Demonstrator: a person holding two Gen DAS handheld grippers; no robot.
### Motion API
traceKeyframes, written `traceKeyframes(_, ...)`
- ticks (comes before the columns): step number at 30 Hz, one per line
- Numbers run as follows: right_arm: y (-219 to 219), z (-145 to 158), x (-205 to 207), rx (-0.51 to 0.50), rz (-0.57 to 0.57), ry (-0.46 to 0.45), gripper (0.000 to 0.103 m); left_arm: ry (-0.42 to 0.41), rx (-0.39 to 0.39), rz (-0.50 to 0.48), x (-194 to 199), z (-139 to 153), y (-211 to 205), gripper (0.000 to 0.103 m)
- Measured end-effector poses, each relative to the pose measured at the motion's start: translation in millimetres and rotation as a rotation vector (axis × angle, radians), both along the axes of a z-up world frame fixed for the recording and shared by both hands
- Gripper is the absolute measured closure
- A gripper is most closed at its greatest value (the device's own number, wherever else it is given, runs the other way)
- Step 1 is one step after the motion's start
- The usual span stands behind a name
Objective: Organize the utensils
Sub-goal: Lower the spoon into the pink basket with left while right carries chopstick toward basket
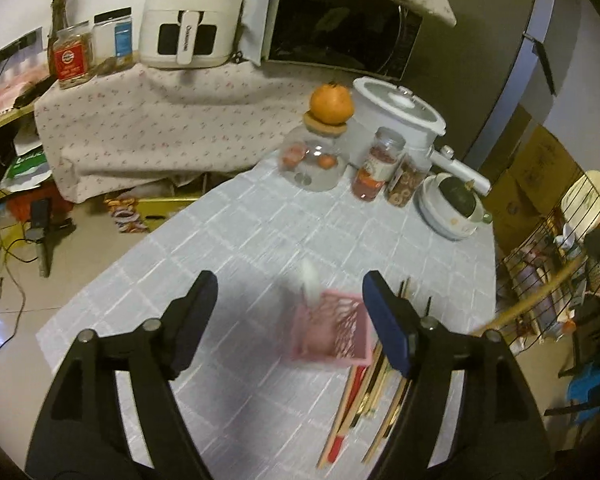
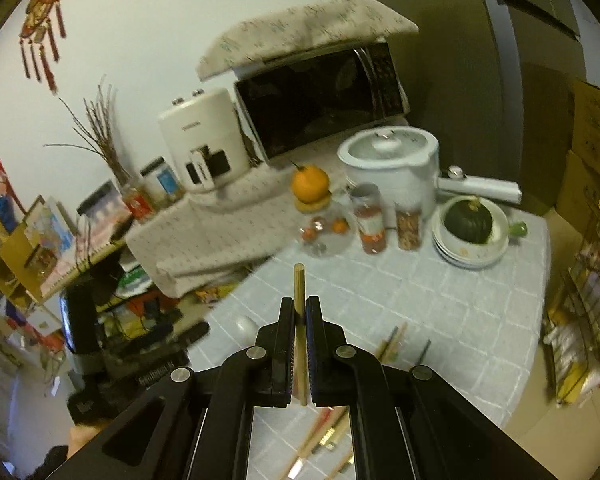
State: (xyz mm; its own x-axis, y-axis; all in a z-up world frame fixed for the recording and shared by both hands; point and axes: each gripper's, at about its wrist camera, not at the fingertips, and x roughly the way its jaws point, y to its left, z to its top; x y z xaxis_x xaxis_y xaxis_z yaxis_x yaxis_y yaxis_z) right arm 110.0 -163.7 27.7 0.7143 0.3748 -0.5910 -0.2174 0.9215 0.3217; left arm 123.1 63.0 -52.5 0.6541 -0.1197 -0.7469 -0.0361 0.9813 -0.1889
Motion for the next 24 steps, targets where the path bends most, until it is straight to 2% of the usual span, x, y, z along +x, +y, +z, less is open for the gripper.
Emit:
traceKeyframes(5, 17.4, 10.6, 7.6, 0.019, 0.021, -0.035, 0.098, 0.051, 0.021, 0.011, -2.8, -5.7, 16.6, 0.027)
traceKeyframes(9, 34.3, 6.8, 20.2, 0.004, 0.034, -0.039, 0.098, 0.094, 0.020, 0.005, -6.0, -12.8, 26.7, 0.024)
traceKeyframes(16, 62.0, -35.6, 51.5, -0.094, 0.026, 0.070, 0.098, 0.134, 0.012, -0.005, -7.2, -20.6, 35.9, 0.024)
traceKeyframes(24, 68.1, -69.2, 74.7, -0.090, 0.019, 0.168, 0.097, 0.154, 0.011, -0.012, -7.7, -25.6, 36.3, 0.024)
